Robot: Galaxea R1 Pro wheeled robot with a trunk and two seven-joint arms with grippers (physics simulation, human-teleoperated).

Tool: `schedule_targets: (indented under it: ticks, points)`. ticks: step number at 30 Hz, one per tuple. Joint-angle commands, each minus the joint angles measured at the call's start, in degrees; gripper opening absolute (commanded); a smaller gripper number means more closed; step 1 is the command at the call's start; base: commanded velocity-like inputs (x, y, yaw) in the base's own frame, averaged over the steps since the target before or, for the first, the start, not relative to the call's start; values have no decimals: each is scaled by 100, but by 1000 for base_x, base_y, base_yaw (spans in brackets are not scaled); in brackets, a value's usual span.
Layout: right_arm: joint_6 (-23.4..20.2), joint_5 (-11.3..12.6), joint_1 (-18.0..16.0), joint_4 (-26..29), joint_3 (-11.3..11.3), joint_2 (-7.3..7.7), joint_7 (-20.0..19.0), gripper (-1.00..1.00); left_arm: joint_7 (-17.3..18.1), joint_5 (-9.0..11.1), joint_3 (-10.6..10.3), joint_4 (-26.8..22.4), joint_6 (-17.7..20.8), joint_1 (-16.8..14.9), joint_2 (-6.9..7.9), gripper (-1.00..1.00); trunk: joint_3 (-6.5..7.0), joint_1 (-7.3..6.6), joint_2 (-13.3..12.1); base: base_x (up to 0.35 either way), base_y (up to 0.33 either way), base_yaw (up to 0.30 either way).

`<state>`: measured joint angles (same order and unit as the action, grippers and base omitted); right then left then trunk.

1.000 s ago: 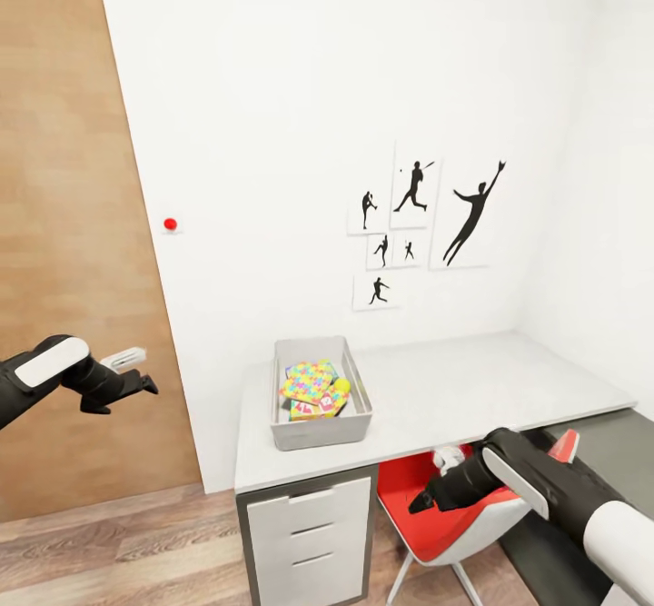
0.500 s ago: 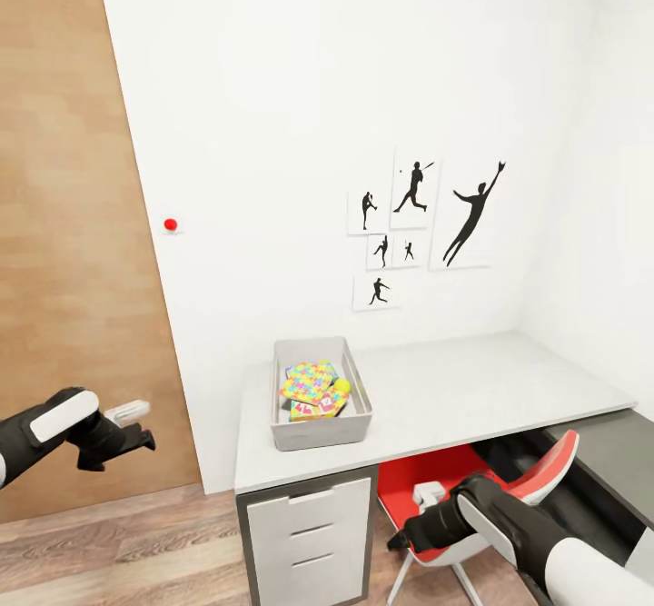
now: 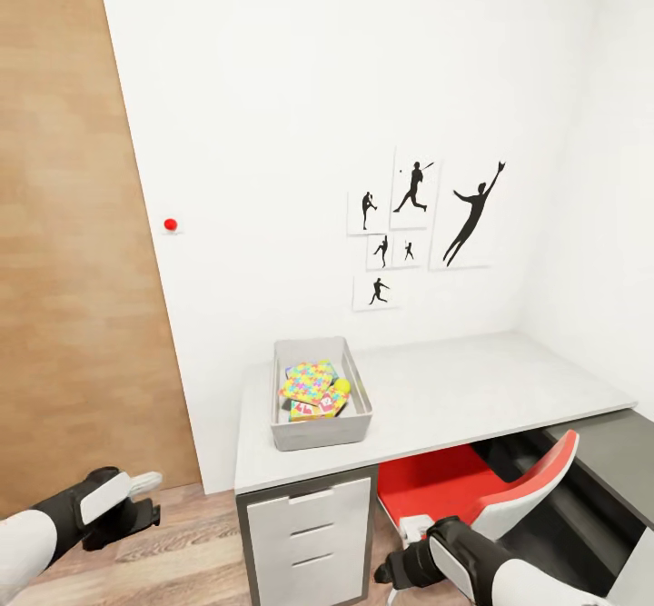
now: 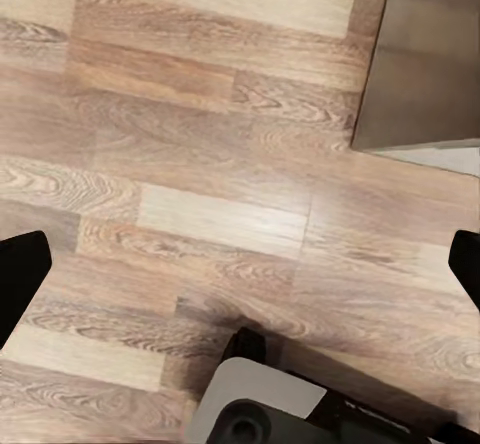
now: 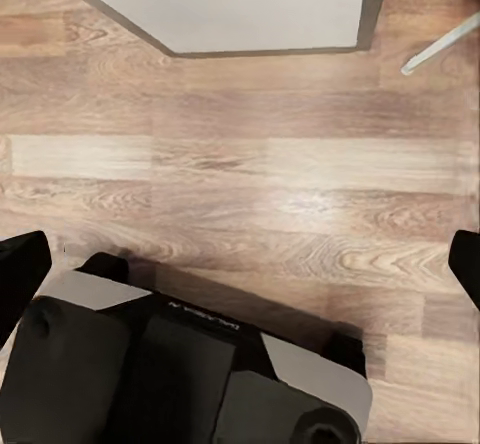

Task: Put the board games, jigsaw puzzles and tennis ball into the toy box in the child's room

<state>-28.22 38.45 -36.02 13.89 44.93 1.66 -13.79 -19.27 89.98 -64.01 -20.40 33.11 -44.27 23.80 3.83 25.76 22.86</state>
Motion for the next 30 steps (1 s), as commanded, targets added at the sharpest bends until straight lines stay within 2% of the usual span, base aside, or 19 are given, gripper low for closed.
schedule_targets:
  ticks: [1, 2, 7, 10, 13, 21, 22, 23, 25, 30]
  points:
    - [30, 1, -2, -32, 13, -10, 41, 100, -47, 24, -30, 92, -68, 31, -71, 100, -2, 2, 6, 0, 0, 0]
    - [102, 5, -2, -87, 9, -26, 124, 100, -42, -43, -31, 274, -190, 90, -194, 100, -2, 2, 6, 0, 0, 0]
    - [218, 18, -2, -169, -35, -49, 255, 100, -28, -306, -32, 628, -702, 349, -521, 100, -2, 2, 6, 0, 0, 0]
    - [350, 28, -2, -195, -59, -49, 272, 100, -26, -359, -32, 679, -1032, 524, -621, 100, -2, 2, 6, 0, 0, 0]
    - [584, 36, 5, -249, -68, -48, 282, 100, -25, -376, -32, 696, -1333, 714, -669, 100, -2, 2, 6, 0, 0, 0]
    - [718, 39, 47, -298, -65, -86, 456, 100, -9, -397, -32, 704, -1938, 1005, -699, 100, -10, 2, 6, 0, 0, -77]
    - [725, 39, 50, -305, -67, -172, 630, 100, -2, -407, -61, 704, -2023, 1048, -730, 100, -13, 2, 6, 0, 0, -234]
    - [723, 39, 50, -306, -65, -194, 672, 100, -1, -423, -103, 704, -2041, 1061, -760, 100, -17, 2, 6, -16, 0, -242]
    - [723, 39, 51, -307, -65, -209, 699, 100, 0, -444, -159, 704, -2054, 1081, -794, 100, -24, 2, 6, -41, 14, -246]
    - [724, 47, 53, -308, -69, -251, 740, 100, 8, -579, -454, 704, -2205, 1195, -869, 100, -45, 2, 6, -124, 123, -253]
